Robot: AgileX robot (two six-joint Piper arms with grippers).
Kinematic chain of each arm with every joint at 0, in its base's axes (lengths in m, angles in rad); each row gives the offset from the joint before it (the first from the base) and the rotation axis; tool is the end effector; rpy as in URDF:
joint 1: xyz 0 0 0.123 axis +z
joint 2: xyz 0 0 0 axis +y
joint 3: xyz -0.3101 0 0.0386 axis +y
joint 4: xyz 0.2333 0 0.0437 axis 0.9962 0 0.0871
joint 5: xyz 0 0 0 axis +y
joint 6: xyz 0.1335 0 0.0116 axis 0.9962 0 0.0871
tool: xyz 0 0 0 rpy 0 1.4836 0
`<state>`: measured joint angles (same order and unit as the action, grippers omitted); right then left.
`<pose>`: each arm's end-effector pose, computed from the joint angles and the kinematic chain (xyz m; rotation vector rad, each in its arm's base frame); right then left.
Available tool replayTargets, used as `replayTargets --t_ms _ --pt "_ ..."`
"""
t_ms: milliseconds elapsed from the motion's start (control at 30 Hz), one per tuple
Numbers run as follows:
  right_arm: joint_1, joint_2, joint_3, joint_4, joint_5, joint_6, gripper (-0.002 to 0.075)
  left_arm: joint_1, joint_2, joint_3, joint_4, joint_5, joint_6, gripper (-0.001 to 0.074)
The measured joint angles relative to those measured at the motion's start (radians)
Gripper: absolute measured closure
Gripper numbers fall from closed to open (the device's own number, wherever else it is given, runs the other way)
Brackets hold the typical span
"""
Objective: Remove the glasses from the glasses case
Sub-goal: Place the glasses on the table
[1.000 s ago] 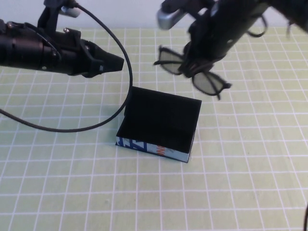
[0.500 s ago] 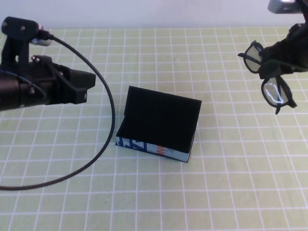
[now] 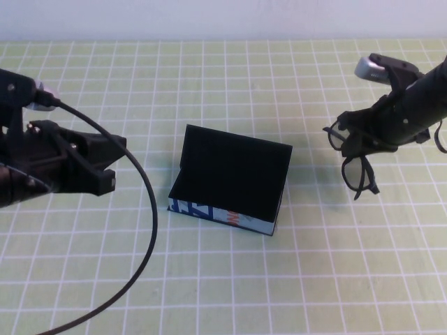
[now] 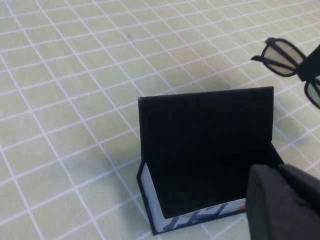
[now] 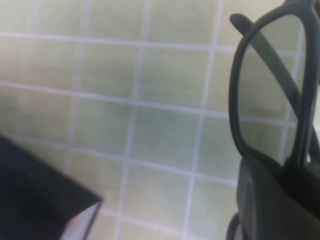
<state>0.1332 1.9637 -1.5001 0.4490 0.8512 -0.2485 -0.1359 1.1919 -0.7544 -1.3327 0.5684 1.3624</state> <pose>0.4217 0.1007 0.2125 -0.1934 2.7315 0.5098 0.2394 -0.1035 0.3114 0.5452 1.9703 -0.6073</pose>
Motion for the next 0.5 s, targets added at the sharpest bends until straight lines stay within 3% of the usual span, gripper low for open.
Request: replayTargets --t_ms 267,333,500 --pt "0.000 0.106 0.002 0.027 -0.035 0.002 0.0657 0.000 0.000 0.002 -0.004 -0.029 0.005 0.0739" --pt "0.000 0.110 0.002 0.027 -0.037 0.002 0.0622 0.000 0.000 0.002 -0.004 -0.031 0.005 0.0739" --pt "0.000 0.112 0.002 0.027 -0.037 0.002 0.0435 0.000 0.000 0.002 -0.006 -0.031 0.012 0.0739"
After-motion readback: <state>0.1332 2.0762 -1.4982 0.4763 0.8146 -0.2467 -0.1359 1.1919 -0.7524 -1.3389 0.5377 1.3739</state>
